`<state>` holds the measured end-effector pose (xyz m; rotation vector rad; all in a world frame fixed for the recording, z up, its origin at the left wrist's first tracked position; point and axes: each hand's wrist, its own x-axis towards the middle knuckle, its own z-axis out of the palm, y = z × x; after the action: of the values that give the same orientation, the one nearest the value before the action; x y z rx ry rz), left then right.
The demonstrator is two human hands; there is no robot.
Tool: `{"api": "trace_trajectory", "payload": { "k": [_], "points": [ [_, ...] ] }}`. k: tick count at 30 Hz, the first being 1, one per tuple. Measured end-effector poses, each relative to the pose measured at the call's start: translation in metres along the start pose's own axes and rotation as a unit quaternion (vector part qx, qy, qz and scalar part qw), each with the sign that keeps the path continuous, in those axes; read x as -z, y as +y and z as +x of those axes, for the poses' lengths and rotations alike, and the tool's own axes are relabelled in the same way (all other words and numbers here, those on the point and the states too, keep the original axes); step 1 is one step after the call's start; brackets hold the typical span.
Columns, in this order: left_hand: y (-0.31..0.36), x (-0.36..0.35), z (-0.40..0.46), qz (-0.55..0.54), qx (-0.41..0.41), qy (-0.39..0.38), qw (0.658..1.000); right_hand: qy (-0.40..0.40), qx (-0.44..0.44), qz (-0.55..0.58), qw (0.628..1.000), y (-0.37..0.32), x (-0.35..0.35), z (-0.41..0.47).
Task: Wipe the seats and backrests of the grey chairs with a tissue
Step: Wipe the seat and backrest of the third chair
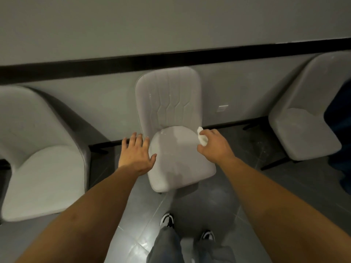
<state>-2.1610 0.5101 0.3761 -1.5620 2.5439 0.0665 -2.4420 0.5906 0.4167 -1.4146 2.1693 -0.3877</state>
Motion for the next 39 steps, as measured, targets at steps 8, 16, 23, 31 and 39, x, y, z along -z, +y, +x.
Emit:
{"api": "trace_trajectory", "payload": {
  "k": [8, 16, 23, 31, 39],
  "points": [
    [0.019, -0.031, 0.013, 0.003, 0.076, 0.000, 0.997, -0.056, 0.052, 0.010, 0.997, 0.042, -0.023, 0.038],
    [0.080, -0.084, -0.002, 0.031, 0.173, -0.032, 0.984, -0.110, 0.158, -0.003, 0.981, 0.094, -0.049, 0.088],
    [0.105, -0.135, 0.018, 0.024, 0.192, -0.014, 0.981, -0.103, 0.187, -0.015, 0.977, 0.139, -0.096, 0.132],
    [0.061, -0.233, 0.069, -0.005, 0.276, 0.013, 0.961, -0.075, 0.222, -0.045, 0.971, 0.149, -0.201, 0.201],
    [0.032, -0.354, 0.134, -0.039, 0.312, 0.028, 0.949, -0.064, 0.272, -0.151, 0.948, 0.173, -0.333, 0.272]
  ]
}}
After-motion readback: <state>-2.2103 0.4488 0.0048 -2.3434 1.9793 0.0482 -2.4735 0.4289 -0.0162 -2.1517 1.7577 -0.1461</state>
